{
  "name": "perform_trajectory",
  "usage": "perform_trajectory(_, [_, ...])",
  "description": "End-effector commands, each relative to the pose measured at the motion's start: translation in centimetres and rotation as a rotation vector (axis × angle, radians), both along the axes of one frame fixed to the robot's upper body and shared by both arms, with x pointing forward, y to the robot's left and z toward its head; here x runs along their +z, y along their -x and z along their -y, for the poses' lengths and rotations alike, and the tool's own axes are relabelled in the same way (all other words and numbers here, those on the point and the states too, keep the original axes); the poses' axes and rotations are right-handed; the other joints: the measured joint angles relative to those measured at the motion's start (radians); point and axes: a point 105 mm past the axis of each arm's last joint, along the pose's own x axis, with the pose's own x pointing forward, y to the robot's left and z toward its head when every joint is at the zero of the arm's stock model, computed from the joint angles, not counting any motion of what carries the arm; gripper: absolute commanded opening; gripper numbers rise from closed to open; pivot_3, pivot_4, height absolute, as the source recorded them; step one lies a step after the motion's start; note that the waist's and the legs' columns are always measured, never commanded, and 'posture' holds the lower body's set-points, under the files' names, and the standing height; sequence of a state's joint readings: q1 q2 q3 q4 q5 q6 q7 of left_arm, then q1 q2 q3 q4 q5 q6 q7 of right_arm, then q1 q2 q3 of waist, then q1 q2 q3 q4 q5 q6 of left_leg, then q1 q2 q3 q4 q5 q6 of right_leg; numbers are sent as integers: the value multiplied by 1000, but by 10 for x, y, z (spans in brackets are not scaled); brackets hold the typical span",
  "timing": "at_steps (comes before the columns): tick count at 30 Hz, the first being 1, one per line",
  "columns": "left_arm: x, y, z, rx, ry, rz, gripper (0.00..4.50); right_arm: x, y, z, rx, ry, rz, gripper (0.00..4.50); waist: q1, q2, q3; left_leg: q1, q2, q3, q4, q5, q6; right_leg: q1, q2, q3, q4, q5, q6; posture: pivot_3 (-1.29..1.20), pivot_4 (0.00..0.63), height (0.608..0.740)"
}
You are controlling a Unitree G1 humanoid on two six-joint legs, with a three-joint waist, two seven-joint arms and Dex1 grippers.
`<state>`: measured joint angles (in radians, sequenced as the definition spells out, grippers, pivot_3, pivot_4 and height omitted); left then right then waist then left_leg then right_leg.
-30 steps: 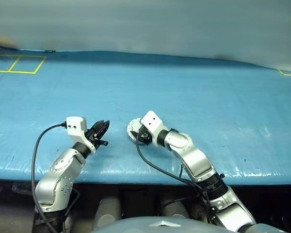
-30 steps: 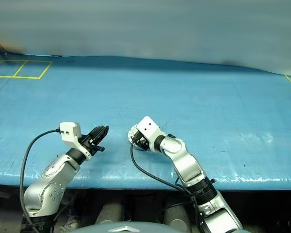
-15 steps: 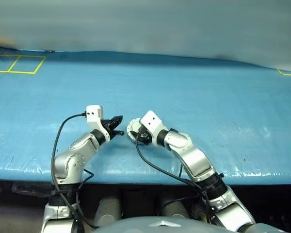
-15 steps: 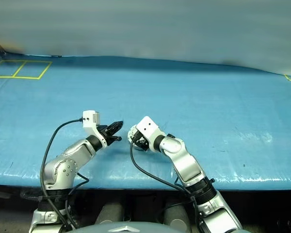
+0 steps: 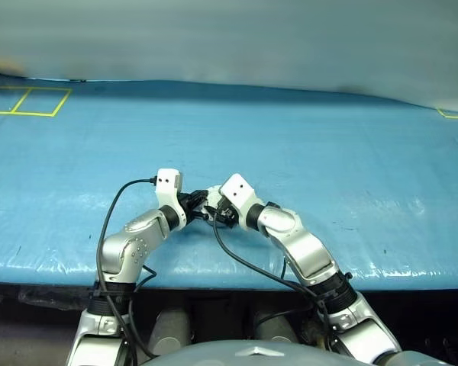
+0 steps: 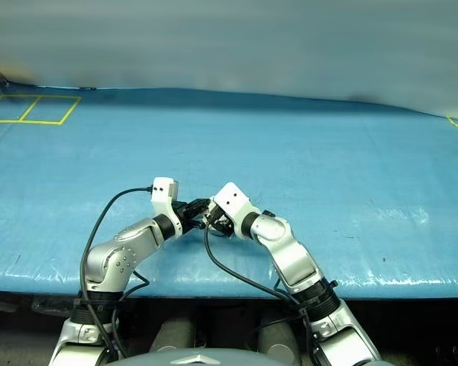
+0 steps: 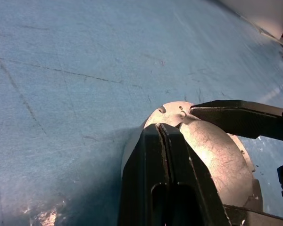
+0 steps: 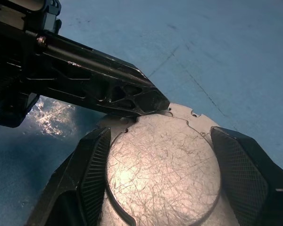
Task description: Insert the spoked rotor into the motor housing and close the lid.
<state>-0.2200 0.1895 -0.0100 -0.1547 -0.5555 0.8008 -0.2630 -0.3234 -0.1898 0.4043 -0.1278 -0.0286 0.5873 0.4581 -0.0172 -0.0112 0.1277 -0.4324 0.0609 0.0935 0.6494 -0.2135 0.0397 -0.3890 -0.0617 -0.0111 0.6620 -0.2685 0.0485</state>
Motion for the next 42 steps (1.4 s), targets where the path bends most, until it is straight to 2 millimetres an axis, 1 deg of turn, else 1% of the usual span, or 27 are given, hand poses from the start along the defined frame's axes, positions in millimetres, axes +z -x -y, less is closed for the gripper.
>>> perform_trajectory(1, [1, 2, 6, -36, -9, 2, 22, -14, 1, 7, -29, 41, -41, 3021, 0, 0, 0, 0, 0, 0, 0, 0, 0, 0, 0, 0, 0, 0, 0, 0, 150, 740])
perform_trajectory(6, [-3, 11, 14, -104, -25, -8, 22, -12, 6, 6, -10, 4, -65, 3021, 3, 0, 0, 0, 0, 0, -1, 0, 0, 0, -5, 0, -1, 0, -1, 0, 150, 740])
perform_trajectory(8, [-4, 12, 14, -107, -31, -6, 0, -12, 7, 11, -12, 19, -62, 3754, 5, 0, 0, 0, 0, 0, -2, 0, 0, 0, -6, 0, -2, -1, -2, 0, 150, 740])
perform_trajectory(10, [-4, 12, 14, -109, -42, -4, 0, -10, 10, 19, -24, 27, -58, 4312, 9, 0, 0, -1, -1, 0, -3, 0, 0, -1, -7, -1, -2, -1, -2, 0, 150, 740])
perform_trajectory(11, [-5, 12, 14, -110, -46, -2, 0, -9, 11, 22, -29, 27, -56, 4465, 10, 0, 0, -1, -1, -1, -3, -1, 0, -1, -8, -1, -2, -2, -3, 0, 150, 740])
perform_trajectory(12, [-5, 12, 14, -111, -48, -1, 0, -7, 12, 25, -34, 25, -53, 4465, 10, 0, 0, -2, -2, -1, -3, -1, 0, -1, -8, -1, -3, -2, -3, 0, 150, 740])
perform_trajectory(17, [-6, 12, 13, -107, -46, 0, 0, 19, 24, 51, -78, -74, -42, 4465, 14, 0, 0, -6, -3, -2, -3, -2, 1, -4, -10, -2, -4, -2, -4, 0, 150, 740])
perform_trajectory(21, [-5, 10, 12, -103, -47, 9, 0, 42, 31, 71, -153, -243, -80, 4465, 14, 0, 0, -8, -3, -3, -3, -1, 1, -4, -10, -2, -4, -2, -4, 0, 150, 740])
perform_trajectory(22, [-4, 9, 12, -102, -47, 12, 0, 44, 32, 73, -166, -268, -89, 4465, 14, 0, 0, -8, -3, -3, -3, -1, 1, -4, -10, -2, -4, -2, -4, 0, 150, 740])
perform_trajectory(24, [-2, 8, 12, -103, -48, 22, 0, 47, 31, 82, -241, -400, -161, 4465, 15, -1, 0, -8, -3, -3, -3, -1, 1, -4, -9, -3, -4, -2, -4, 0, 150, 740])
perform_trajectory(26, [-1, 7, 13, -102, -50, 32, 0, 43, 30, 89, -311, -476, -227, 4465, 16, -1, 0, -9, -3, -4, -3, -1, 1, -4, -9, -4, -4, -2, -4, 0, 150, 740])
perform_trajectory(27, [-1, 7, 13, -104, -49, 34, 0, 38, 30, 90, -346, -515, -274, 4465, 16, 0, 0, -9, -3, -4, -3, -1, 1, -4, -9, -4, -4, -2, -4, 0, 150, 740])
perform_trajectory(29, [0, 6, 14, -105, -48, 38, 0, 26, 28, 91, -416, -566, -361, 4465, 15, 0, 0, -12, -4, -4, -2, -1, 2, -4, -9, -4, -3, -2, -3, 0, 150, 740])
perform_trajectory(31, [0, 5, 15, -106, -48, 42, 0, 19, 29, 83, -432, -627, -444, 4465, 15, 0, 0, -12, -4, -4, -2, -1, 2, -5, -8, -4, -3, -2, -3, 0, 150, 740])
perform_trajectory(33, [1, 4, 15, -106, -48, 46, 0, 17, 30, 69, -411, -717, -521, 4465, 14, 0, 0, -13, -4, -4, -2, -1, 2, -5, -4, -4, -3, -2, -3, 0, 150, 740])
perform_trajectory(35, [1, 4, 14, -104, -47, 48, 0, 16, 30, 56, -390, -770, -581, 4465, 13, 1, 1, -13, -4, -4, -2, -1, 2, -5, -3, -4, -3, -2, -3, 0, 150, 740])
perform_trajectory(38, [1, 3, 14, -103, -46, 48, 0, 15, 31, 44, -375, -835, -649, 4465, 13, 1, 1, -13, -4, -4, -2, -1, 2, -5, -3, -4, -3, -1, -2, 0, 150, 740])
perform_trajectory(42, [0, 4, 14, -104, -47, 50, 0, 9, 31, 33, -378, -927, -760, 4465, 12, 1, 1, -13, -4, -4, -2, -1, 2, -5, -2, -4, -3, 0, 0, 0, 150, 740])
